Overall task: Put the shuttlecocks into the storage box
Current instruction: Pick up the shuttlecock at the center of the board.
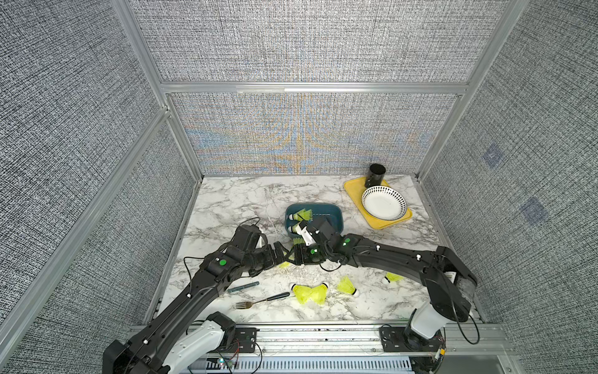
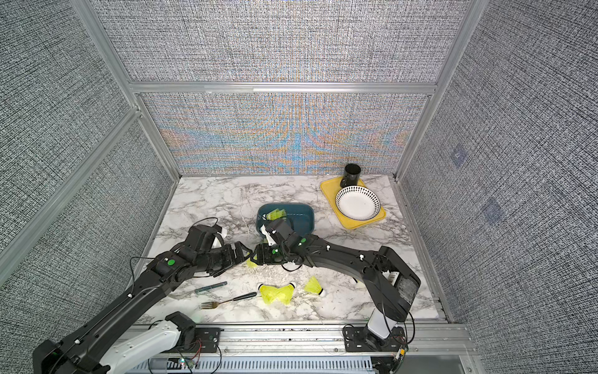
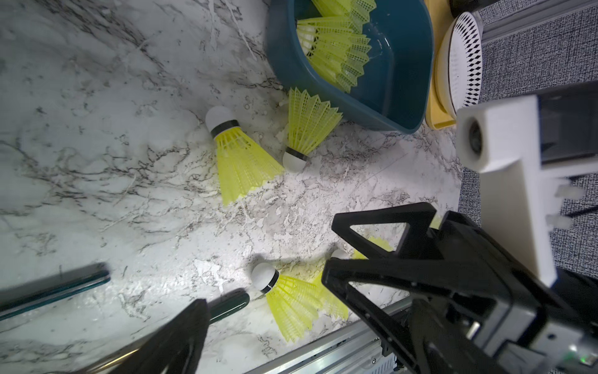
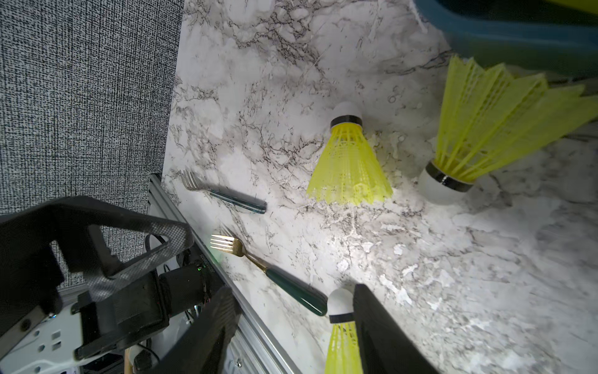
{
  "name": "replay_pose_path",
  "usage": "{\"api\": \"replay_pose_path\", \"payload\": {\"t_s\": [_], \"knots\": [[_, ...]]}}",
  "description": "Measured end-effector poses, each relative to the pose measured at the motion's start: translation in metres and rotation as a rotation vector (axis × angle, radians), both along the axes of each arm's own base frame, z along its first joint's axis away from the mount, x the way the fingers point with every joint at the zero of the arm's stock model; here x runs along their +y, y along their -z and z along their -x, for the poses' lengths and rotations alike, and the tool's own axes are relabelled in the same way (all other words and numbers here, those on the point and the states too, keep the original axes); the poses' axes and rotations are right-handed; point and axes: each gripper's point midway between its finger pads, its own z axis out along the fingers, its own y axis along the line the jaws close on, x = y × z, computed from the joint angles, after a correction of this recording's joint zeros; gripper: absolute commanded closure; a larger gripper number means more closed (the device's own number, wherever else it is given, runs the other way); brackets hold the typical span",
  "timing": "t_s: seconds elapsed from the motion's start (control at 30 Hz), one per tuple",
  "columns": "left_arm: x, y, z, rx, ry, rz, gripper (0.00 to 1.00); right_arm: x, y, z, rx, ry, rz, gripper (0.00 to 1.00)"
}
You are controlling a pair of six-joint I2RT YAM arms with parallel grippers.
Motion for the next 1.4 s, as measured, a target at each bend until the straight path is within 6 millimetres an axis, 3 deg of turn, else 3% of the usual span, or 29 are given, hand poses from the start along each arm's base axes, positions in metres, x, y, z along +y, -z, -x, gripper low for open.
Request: {"api": "replay_pose_path", "payload": {"t_s": [0.3, 0.67, 0.87, 1.4], "knots": [[0.014, -0.006, 0.023, -0.023, -0.011, 0.030, 0.01, 0.010, 0.010, 0.000, 0.106, 0.177, -0.104, 0.28], [0.033, -0.008, 0.053, -0.023, -0.022, 0.036, 0.02, 0.026, 0.043, -0.003, 0.268, 0.373, -0.225, 0.33], [0.037, -0.010, 0.061, -0.034, -0.021, 0.048, 0.00, 0.046, 0.042, -0.014, 0.293, 0.417, -0.303, 0.33], [0.042, -0.013, 0.069, -0.043, -0.031, 0.065, 0.00, 0.054, 0.045, -0.026, 0.305, 0.471, -0.323, 0.55]]}}
